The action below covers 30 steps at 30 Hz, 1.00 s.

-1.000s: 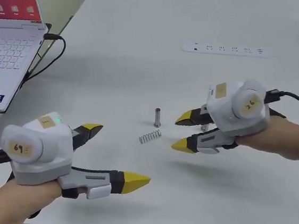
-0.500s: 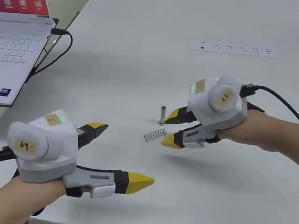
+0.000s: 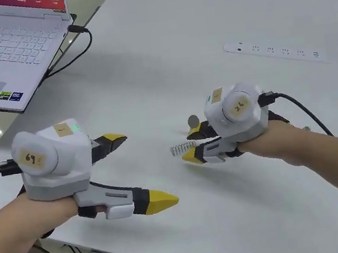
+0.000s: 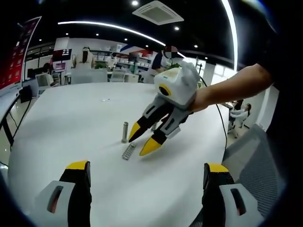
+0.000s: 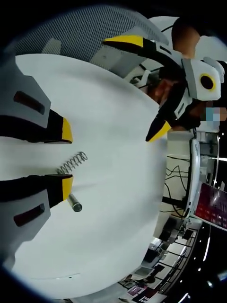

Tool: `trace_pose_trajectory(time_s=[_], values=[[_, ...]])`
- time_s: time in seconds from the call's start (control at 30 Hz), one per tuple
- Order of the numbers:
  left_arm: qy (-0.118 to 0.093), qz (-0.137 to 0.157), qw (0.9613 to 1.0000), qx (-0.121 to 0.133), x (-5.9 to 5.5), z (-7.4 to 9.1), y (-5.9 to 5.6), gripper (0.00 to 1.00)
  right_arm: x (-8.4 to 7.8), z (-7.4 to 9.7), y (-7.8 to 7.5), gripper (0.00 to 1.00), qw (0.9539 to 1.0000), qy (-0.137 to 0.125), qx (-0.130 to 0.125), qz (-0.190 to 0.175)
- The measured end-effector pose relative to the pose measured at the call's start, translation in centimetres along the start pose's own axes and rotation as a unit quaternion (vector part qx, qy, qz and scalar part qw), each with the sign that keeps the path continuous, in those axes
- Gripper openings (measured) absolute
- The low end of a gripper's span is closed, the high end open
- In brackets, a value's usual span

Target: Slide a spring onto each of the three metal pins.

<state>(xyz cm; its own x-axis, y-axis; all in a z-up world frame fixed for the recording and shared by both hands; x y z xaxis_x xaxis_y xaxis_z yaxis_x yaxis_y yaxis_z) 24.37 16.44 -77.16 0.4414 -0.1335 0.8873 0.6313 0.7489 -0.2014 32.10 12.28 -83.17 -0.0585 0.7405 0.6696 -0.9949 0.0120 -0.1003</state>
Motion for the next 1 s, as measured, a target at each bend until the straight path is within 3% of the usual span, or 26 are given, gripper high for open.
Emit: trace_pose_trajectory(time_s=[0.37,0.6,0.73,1.0], values=[[0.0,0.007,1.0,0.004,-0.1,0.2,0.1,0.96,-1.0,-0.6,-0.5,0.19,0.9989,0.011,0.003,-0.046],[0.002,0.008,1.0,0.004,-0.4,0.3,0.0,0.96,-1.4,-0.5,-0.3,0.08,0.9995,0.019,0.002,-0.027],[0.003,0.005,1.0,0.002,-0.3,0.2,-0.2,0.96,-1.4,-0.4,0.1,0.08,0.9998,0.019,0.003,-0.008],[0.005,0.0,1.0,-0.001,0.0,0.1,-0.4,0.95,-1.0,1.1,0.6,0.08,0.9999,0.005,0.003,-0.013]])
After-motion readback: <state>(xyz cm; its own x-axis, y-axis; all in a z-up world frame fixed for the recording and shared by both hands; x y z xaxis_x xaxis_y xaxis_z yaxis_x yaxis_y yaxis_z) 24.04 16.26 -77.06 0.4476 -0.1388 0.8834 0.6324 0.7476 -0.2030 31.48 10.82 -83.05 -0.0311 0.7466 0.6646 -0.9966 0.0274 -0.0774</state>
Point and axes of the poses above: the centre of the closed fingertips' face, and the gripper's own axes: z roughly backward along the fingers, y roughly to its left, x roughly out of its top, the point moved 1 cm from there along z, roughly backward along the fingers, and after that the axes turned 2 degrees about -x, right-handed, at the moved point
